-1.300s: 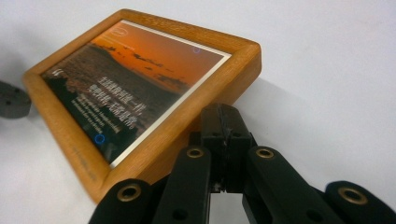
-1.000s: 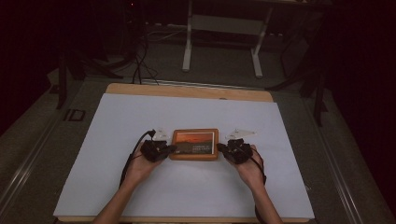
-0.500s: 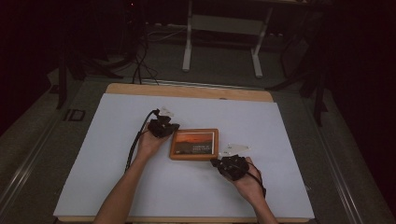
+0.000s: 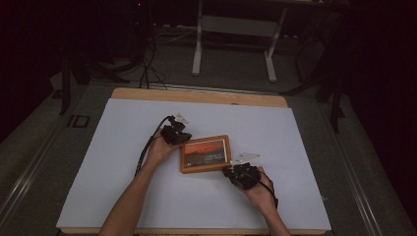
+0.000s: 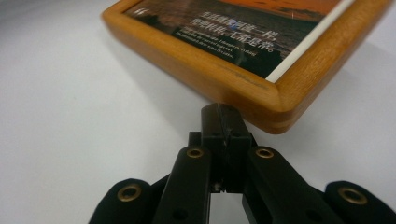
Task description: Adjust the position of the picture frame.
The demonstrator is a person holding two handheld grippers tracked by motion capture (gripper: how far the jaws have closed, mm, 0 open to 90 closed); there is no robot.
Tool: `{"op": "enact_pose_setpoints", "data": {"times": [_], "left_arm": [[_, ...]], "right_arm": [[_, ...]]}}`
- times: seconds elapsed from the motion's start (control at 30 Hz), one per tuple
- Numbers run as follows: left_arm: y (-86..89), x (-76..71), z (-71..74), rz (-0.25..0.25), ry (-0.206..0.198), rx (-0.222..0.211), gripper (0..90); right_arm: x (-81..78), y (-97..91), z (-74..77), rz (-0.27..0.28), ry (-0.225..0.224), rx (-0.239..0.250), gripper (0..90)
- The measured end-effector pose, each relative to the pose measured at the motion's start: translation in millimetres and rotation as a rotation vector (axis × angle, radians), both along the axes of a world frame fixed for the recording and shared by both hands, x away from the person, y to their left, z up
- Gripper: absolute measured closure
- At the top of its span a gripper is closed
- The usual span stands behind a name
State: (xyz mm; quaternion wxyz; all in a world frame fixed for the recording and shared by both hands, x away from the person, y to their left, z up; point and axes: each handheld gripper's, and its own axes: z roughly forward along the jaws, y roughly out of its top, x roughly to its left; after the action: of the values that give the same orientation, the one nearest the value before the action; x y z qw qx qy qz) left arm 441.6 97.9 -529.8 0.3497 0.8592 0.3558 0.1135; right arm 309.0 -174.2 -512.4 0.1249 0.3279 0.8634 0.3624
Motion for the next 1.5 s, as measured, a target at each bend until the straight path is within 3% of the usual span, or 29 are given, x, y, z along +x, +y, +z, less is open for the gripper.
{"op": "enact_pose_setpoints", "data": {"times": [0.2, 0.37, 0.4, 0.43, 0.47, 0.67, 0.97, 1.1, 1.17, 1.23, 1.33, 1.5], "left_arm": [[2.3, -24.0, -0.4, -0.047, 0.01, 0.02, 90.0], [0.9, -61.2, 0.1, -0.087, -0.004, 0.054, 90.0], [0.9, -61.2, 0.1, -0.087, -0.004, 0.054, 90.0], [-0.6, -80.5, -0.6, -0.099, -0.009, 0.044, 90.0], [-1.4, -89.7, -1.1, -0.109, -0.006, 0.038, 90.0], [1.2, -124.2, 0.4, -0.12, -0.006, 0.004, 90.0], [8.4, -148.5, 2.5, -0.111, 0.009, -0.024, 90.0], [10.9, -156.0, 2.6, -0.111, 0.014, -0.05, 90.0], [10.6, -158.1, 4.1, -0.126, 0.018, -0.085, 90.0], [7.3, -160.5, 7.0, -0.135, -0.007, -0.067, 89.9], [7.8, -160.2, 6.6, -0.133, -0.01, -0.084, 89.8], [9.4, -161.1, 4.7, -0.129, -0.026, -0.07, 89.7]], "right_arm": [[1.4, -12.3, -0.2, -0.025, 0.005, 0.002, 90.0], [6.9, -23.2, -1.9, -0.067, 0.01, -0.012, 90.0], [6.9, -23.2, -1.9, -0.067, 0.01, -0.012, 90.0], [7.9, -24.5, -1.9, -0.078, 0.01, -0.014, 90.0], [11.9, -29.3, -1.7, -0.103, 0.015, -0.011, 90.0], [19.3, -33.6, -2.9, -0.124, 0.027, 0.001, 90.0], [24.6, -10.2, -0.6, -0.098, 0.017, -0.009, 90.0], [25.2, -4.7, 0.2, -0.1, 0.012, -0.024, 90.0], [24.9, -5.1, -0.7, -0.102, 0.018, -0.013, 90.0], [23.8, -5.2, -2.1, -0.1, 0.022, -0.011, 90.0], [22.1, -4.9, -5.7, -0.102, 0.029, -0.022, 90.0], [20.0, -7.3, -6.7, -0.095, 0.031, 0.0, 90.0]]}}
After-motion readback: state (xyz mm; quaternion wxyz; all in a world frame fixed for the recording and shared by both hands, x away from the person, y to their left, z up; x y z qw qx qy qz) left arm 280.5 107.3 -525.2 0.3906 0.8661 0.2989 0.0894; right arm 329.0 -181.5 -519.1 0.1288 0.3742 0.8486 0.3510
